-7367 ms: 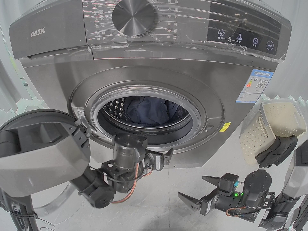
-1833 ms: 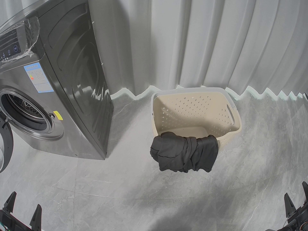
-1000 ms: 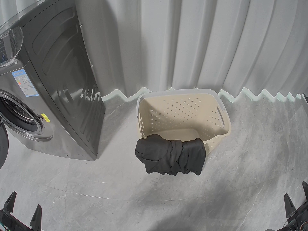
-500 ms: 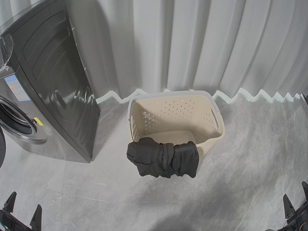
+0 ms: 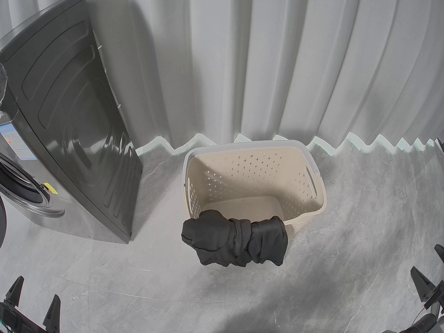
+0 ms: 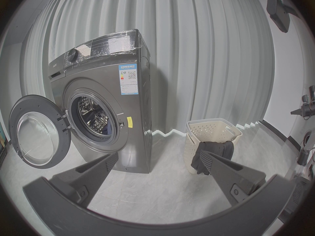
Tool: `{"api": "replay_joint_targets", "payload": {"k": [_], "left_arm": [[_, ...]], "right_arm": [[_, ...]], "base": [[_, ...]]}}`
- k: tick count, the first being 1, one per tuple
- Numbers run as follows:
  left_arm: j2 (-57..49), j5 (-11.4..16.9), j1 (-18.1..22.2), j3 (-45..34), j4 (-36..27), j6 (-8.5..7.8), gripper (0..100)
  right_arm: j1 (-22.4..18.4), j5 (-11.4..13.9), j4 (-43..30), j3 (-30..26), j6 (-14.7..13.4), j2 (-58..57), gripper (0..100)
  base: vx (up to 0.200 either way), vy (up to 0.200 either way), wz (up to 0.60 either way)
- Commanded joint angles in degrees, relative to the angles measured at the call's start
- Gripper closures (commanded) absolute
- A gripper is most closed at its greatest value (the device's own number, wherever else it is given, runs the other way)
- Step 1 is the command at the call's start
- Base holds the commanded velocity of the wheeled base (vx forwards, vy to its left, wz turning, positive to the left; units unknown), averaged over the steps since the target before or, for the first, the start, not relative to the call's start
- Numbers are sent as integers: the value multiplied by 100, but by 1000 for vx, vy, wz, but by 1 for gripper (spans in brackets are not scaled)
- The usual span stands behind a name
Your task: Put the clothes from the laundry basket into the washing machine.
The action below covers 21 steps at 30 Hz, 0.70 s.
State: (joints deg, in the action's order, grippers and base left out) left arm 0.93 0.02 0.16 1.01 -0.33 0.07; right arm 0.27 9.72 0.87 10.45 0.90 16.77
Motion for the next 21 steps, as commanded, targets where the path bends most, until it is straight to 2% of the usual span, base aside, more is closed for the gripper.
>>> {"api": "replay_joint_targets", "payload": {"k": [1,2,3,6,10,14,15,16,17,18,21], "left_arm": [[-75,-2,2,-92,-2,1,0],[-75,-2,2,-92,-2,1,0],[-75,-2,2,-92,-2,-7,0],[-75,-2,2,-92,-2,-7,0],[-75,-2,2,-92,-2,1,0],[-75,-2,2,-92,-2,-7,0],[-75,-2,2,-92,-2,-7,0],[-75,-2,2,-92,-2,-7,0],[-75,-2,2,-92,-2,-7,0],[-75,-2,2,-92,-2,-7,0],[-75,-2,2,-92,-2,1,0]], "right_arm": [[237,786,608,-210,-204,3438,0],[237,786,608,-210,-204,3438,0],[501,751,1047,-245,-275,3992,0],[668,654,1645,-333,-292,4712,0],[887,487,2084,-359,-354,5327,0],[1151,312,2427,-298,-644,5802,0],[1388,206,2673,-254,-864,6066,0],[1388,206,2673,-254,-864,6066,0],[1661,30,2946,-236,-1110,6356,0],[1810,-101,3078,-201,-1233,6532,0],[2188,-488,3420,-113,-1479,6997,0]], "base": [[0,0,0],[0,0,0],[0,0,0],[0,0,0],[0,0,0],[0,0,0],[0,0,0],[0,0,0],[0,0,0],[0,0,0],[0,0,0]]}}
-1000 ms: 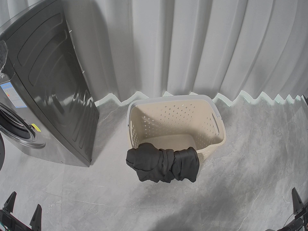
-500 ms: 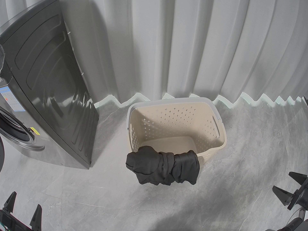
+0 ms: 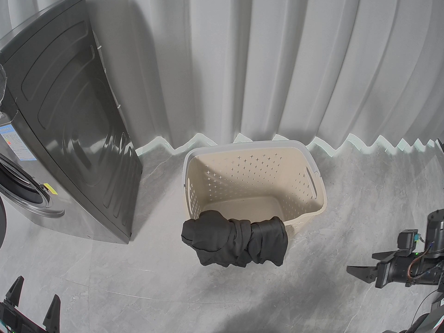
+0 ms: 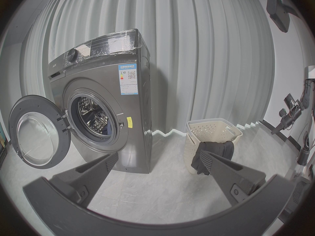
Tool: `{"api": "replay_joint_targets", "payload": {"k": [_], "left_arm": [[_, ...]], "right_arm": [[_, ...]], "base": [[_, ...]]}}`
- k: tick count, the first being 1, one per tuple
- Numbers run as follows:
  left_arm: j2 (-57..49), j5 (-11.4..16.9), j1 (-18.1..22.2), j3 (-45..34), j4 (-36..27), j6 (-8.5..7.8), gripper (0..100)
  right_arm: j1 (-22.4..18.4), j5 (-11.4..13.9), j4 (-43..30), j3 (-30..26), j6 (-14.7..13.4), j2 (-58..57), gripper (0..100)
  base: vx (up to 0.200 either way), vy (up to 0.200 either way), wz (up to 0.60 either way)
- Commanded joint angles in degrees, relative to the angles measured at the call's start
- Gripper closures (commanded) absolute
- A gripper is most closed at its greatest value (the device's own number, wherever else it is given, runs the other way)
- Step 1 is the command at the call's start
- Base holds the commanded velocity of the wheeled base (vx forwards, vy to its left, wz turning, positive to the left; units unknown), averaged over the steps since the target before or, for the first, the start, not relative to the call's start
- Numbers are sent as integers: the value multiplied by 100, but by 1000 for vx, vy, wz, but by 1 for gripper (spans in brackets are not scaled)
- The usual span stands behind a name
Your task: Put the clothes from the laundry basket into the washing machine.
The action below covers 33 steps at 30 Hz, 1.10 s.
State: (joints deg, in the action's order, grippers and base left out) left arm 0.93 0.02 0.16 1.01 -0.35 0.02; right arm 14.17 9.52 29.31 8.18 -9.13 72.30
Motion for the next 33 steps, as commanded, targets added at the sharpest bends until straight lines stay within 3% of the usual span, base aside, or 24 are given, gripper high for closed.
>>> {"api": "replay_joint_targets", "payload": {"k": [1,7,14,17,20,26,33], "left_arm": [[-75,-2,2,-92,0,6,0],[-75,-2,2,-92,0,15,0],[-75,-11,2,-92,0,24,0],[-75,-11,2,-92,0,24,0],[-75,-11,2,-92,0,24,0],[-75,-11,2,-92,0,24,0],[-75,-2,2,-92,0,24,0]], "right_arm": [[895,-548,690,158,-528,1585,0],[1071,-882,1174,659,-572,2464,0],[1290,-1014,1692,975,-581,3220,0],[1405,-1207,2088,1151,-625,3633,0],[1475,-1225,2387,1283,-669,3985,0],[1537,-1225,2431,1669,-678,4301,0],[1545,-1233,2492,2214,-687,4767,0]], "base": [[0,0,0],[0,0,0],[0,0,0],[0,0,0],[0,0,0],[-200,0,0],[0,0,0]]}}
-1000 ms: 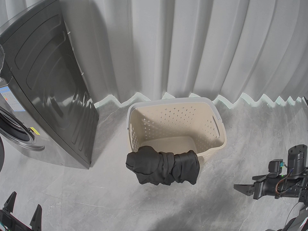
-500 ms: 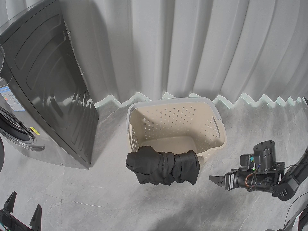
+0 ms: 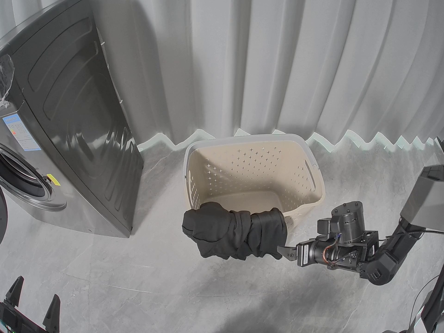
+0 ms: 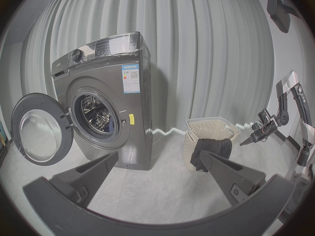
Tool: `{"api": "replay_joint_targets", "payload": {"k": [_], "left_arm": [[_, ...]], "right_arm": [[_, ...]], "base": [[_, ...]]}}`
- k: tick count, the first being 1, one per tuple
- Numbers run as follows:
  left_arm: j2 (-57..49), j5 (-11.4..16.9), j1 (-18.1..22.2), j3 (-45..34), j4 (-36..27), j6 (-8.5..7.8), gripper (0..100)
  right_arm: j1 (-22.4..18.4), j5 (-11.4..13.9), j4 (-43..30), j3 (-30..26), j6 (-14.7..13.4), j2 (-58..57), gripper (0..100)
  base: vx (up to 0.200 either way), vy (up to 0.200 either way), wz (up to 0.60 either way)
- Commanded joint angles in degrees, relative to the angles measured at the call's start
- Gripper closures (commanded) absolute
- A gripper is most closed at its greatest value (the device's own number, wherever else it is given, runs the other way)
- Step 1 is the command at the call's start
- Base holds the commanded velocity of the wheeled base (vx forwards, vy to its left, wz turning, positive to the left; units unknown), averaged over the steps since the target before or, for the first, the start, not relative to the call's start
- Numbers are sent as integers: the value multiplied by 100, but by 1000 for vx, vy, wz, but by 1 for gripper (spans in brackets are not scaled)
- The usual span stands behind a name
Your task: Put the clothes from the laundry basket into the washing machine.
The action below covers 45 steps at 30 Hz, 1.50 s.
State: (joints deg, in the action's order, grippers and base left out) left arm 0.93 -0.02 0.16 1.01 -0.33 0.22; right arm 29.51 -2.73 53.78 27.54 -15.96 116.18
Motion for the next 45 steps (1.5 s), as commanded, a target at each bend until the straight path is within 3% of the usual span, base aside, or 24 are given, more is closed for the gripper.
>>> {"api": "replay_joint_targets", "payload": {"k": [1,33,43,44,45], "left_arm": [[-75,2,2,-92,-2,4,0],[-75,2,2,-92,-2,4,0],[-75,2,2,-92,-2,13,0],[-75,2,2,-92,-2,13,0],[-75,2,2,-92,-2,13,0]], "right_arm": [[11,-8,80,340,5,432,0],[28,-8,282,2291,23,2085,0],[-7,-17,501,2634,23,2392,0],[-7,-17,633,2643,23,2427,100],[2,-17,651,2643,23,2427,100]], "base": [[0,0,0],[0,0,0],[0,0,0],[0,0,0],[0,0,0]]}}
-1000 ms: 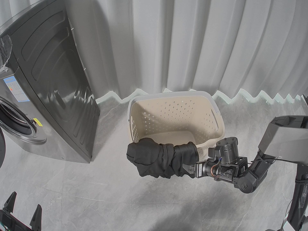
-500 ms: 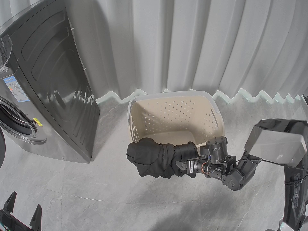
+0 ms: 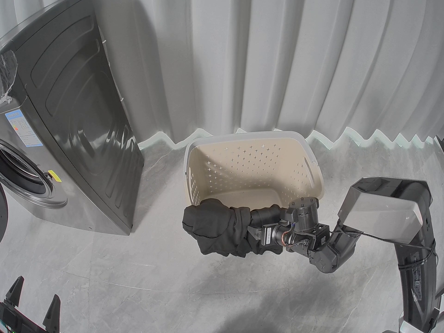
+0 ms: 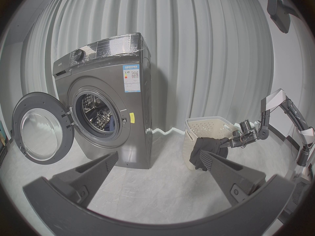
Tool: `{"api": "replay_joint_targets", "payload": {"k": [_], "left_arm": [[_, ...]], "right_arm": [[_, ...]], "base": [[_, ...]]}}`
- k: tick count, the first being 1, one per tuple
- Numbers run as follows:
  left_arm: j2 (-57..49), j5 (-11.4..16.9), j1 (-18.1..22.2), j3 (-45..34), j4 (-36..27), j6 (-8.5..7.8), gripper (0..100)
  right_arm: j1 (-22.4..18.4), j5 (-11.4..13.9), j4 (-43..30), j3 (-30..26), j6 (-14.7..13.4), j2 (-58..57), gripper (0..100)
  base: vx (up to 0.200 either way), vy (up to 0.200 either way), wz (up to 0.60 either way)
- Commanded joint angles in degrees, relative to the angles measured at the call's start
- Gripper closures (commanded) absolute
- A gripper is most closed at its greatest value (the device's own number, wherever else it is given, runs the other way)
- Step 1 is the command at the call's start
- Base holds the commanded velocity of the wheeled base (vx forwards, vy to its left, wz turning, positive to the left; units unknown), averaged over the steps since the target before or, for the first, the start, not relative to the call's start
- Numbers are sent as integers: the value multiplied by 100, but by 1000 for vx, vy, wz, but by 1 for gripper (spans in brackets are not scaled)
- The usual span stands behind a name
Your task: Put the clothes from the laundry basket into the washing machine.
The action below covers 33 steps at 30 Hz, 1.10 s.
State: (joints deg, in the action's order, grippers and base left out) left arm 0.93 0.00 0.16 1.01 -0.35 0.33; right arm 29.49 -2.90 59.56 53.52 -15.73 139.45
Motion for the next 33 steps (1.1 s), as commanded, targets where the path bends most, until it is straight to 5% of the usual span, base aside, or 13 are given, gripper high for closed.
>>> {"api": "replay_joint_targets", "payload": {"k": [1,9,17,26,33], "left_arm": [[-75,0,2,-92,0,2,0],[-75,-18,2,-92,0,20,0],[-75,-26,2,-92,0,20,0],[-75,-18,2,-92,0,29,0],[-75,-9,-7,-92,0,29,0]], "right_arm": [[22,0,108,45,-1,100,100],[66,-35,345,-87,-9,-32,100],[154,-202,592,-808,26,-682,100],[567,-351,592,-2232,26,-2589,100],[936,-360,592,-2689,96,-4040,100]], "base": [[0,0,0],[0,0,0],[0,0,0],[0,0,0],[0,0,0]]}}
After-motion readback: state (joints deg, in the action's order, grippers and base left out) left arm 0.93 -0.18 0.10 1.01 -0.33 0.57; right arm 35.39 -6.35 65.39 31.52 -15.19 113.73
